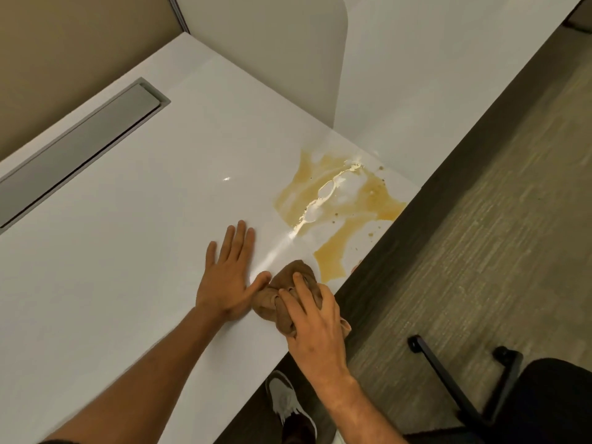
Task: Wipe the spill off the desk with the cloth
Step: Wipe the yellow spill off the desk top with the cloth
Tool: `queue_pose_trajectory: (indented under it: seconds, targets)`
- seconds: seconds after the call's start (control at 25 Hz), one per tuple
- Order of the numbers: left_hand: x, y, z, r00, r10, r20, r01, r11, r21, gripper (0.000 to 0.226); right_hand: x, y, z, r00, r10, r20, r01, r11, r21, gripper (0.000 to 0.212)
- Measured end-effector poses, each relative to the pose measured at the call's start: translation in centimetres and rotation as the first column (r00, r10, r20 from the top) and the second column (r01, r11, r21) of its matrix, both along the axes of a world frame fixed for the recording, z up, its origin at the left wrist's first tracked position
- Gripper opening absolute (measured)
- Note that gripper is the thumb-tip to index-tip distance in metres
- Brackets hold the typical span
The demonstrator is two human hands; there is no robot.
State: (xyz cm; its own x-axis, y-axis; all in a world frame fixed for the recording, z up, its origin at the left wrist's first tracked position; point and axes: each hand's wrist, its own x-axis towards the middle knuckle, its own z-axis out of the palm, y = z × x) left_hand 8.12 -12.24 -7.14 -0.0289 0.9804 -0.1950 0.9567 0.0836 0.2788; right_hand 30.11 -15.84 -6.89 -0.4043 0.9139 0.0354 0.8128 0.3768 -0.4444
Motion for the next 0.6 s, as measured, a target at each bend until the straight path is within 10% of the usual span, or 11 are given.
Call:
queue_pose_trajectory:
  seconds: [0.6]
  targets:
    - [0.4, 0.4, 0.2, 1.0, 0.014, -0.024, -0.014, 1.0, -0.025, 0.091, -0.2, 2.8, 2.0, 0.845, -0.358, -0.398, 0.405, 0.913, 0.038, 0.043]
